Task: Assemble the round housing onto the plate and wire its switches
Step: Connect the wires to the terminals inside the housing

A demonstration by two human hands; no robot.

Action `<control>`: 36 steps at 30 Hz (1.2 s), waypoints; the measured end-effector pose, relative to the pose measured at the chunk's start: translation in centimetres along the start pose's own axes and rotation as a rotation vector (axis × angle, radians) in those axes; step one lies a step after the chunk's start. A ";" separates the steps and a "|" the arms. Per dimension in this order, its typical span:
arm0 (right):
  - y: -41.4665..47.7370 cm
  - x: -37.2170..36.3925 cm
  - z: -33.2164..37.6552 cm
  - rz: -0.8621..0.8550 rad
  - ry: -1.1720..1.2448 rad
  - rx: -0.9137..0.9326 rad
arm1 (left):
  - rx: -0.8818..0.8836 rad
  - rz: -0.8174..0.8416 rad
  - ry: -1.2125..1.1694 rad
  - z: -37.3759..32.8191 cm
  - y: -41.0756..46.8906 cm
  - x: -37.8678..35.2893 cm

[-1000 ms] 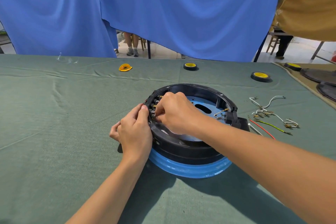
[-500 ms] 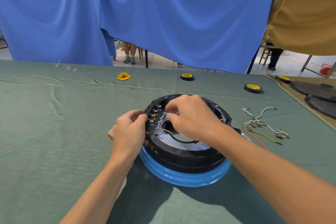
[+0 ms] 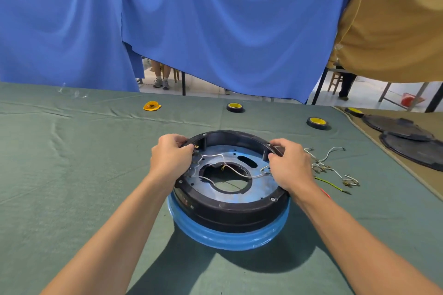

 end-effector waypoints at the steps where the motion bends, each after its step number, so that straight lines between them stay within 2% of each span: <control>1: 0.0 0.0 0.0 0.007 0.017 0.005 | 0.016 -0.017 -0.006 0.2 -0.2 0.1; 6: 0.9 -0.4 1.0 0.122 0.072 0.074 | -0.001 -0.069 0.070 0.6 -1.3 0.3; 9: 1.1 0.8 1.0 0.057 0.029 0.102 | -0.018 -0.047 0.202 0.2 -1.9 0.4; 11: 0.7 2.0 -0.2 -0.048 0.052 0.063 | -0.096 -0.110 0.349 -1.3 -2.9 1.1; 13: 0.2 1.6 -1.7 -0.034 0.108 0.013 | -0.269 -0.177 0.471 -4.4 -4.3 1.1; 14: 0.0 0.9 -2.2 0.009 0.173 -0.002 | -0.358 -0.146 0.501 -6.0 -4.8 0.3; 16: -0.2 0.1 -2.9 0.078 0.336 -0.029 | -0.453 0.054 0.563 -8.3 -5.1 -2.8; 19: 0.1 0.2 -2.8 0.114 0.389 0.011 | -0.437 0.366 0.722 -9.3 -4.9 -7.6; 22: 0.4 -0.2 -2.1 0.179 0.411 0.070 | -0.402 0.483 0.767 -8.9 -3.9 -10.0; 25: 0.4 -1.1 -1.0 0.274 0.440 0.115 | -0.379 0.537 0.723 -8.3 -3.1 -11.2; 29: 0.1 -2.9 0.5 0.424 0.537 0.139 | -0.348 0.475 0.631 -7.8 -2.5 -10.5; 36: 0.4 -4.0 1.1 0.509 0.543 0.136 | -0.386 0.451 0.569 -7.3 -3.2 -9.5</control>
Point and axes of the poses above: each hand's wrist, its own y-axis towards the middle knuckle, its own x-axis out of the back of the hand, z = x × y, the point moved 9 cm from there along y, towards the middle knuckle, and after that the axes turned 6 degrees about z, right-handed, at the moved point
